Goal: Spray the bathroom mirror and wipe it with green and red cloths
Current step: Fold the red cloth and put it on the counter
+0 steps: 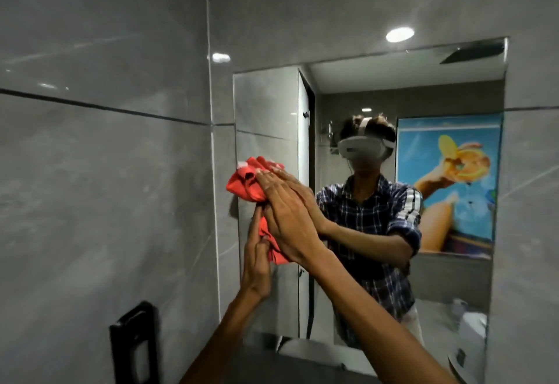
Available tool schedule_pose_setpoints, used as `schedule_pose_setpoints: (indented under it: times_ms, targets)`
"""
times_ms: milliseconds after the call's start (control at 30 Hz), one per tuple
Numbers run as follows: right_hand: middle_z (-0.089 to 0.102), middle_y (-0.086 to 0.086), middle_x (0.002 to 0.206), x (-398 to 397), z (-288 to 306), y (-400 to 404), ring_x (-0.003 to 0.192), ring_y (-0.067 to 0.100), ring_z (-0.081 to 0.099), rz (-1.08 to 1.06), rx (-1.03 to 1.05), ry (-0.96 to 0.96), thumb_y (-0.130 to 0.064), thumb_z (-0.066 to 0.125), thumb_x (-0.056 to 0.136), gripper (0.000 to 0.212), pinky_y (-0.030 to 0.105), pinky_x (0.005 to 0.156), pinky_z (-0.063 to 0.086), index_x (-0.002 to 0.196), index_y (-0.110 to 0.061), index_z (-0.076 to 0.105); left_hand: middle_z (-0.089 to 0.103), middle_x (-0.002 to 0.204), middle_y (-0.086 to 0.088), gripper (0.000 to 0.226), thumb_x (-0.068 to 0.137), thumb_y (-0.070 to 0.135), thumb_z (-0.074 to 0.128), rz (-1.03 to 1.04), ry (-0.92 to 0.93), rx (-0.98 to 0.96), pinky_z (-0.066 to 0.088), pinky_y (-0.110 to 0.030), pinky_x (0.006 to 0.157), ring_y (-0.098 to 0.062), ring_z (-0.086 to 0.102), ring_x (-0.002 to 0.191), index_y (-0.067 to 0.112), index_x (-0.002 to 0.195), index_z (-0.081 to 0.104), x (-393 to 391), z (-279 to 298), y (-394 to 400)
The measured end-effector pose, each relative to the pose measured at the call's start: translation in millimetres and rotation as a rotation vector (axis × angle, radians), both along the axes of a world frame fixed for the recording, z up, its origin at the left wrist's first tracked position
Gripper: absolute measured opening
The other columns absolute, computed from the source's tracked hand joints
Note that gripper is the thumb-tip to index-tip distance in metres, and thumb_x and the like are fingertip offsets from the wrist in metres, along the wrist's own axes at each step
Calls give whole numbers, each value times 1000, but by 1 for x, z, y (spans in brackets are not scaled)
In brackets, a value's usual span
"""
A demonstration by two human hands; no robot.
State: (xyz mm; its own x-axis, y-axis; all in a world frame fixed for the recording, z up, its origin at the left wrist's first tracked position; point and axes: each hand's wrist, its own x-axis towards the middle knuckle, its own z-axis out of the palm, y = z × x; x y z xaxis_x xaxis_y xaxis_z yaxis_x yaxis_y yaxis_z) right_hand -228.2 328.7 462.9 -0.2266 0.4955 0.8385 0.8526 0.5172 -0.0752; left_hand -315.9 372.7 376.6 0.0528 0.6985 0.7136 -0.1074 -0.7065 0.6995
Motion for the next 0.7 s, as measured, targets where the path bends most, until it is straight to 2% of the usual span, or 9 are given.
schedule_pose_setpoints:
  times_ms: [33,67,200,267,367,500,567,633,700]
  targets:
    - [41,15,163,0,-9,-14,155,26,36,46,-2,85,1,54,99,60,44,129,26,157,-2,38,54,145,15,48,97,26,36,-118,-121,-106,52,-12,97,6,59,131,37,144,41,5,-1,-20]
    - [43,17,162,5,-24,-31,154,27,37,64,-5,141,3,54,98,59,44,129,27,155,0,41,57,143,19,49,95,28,35,-219,-213,-207,52,-11,95,9,60,128,37,142,43,11,-8,-43]
    - [36,12,167,39,-97,-96,158,24,29,59,-76,152,-16,46,105,53,50,129,25,157,-6,40,77,125,0,41,95,33,45,-478,-457,-456,60,-23,89,-13,71,119,22,128,67,32,-50,-120]
    - [32,10,169,66,-136,-132,159,22,26,48,-206,196,-19,40,107,52,51,129,23,158,-9,40,74,130,-7,39,98,35,53,-495,-427,-611,59,-33,95,-23,67,126,18,131,67,53,-81,-166]
    - [36,4,166,110,-201,-200,156,19,33,75,-373,415,-16,41,107,47,44,129,27,152,-9,49,68,137,-14,48,91,28,56,-471,-394,-851,47,-44,112,-29,61,132,15,137,64,86,-142,-229]
    - [47,-9,157,177,-305,-295,142,4,48,-28,-657,854,-26,56,106,50,20,119,34,154,-19,44,71,134,-15,54,85,20,65,-529,-326,-1134,58,-43,99,-28,71,119,20,139,64,135,-233,-297]
    - [58,-2,147,213,-357,-343,123,2,60,-71,-850,1153,-32,69,95,54,17,106,45,145,-20,52,71,134,-16,55,83,18,65,-566,-267,-1295,58,-44,100,-30,72,117,22,138,64,163,-284,-332]
    - [72,13,132,250,-407,-384,101,9,71,-81,-1036,1430,-39,74,83,48,24,92,59,125,-17,67,73,131,-17,52,84,18,63,-541,-188,-1417,61,-45,93,-30,75,110,26,135,67,194,-333,-364]
    - [74,20,124,276,-448,-419,101,25,72,-104,-1189,1635,-23,71,91,35,44,96,59,124,-12,69,75,126,-16,46,84,20,63,-516,-78,-1510,60,-50,96,-30,75,106,30,127,72,219,-373,-391]
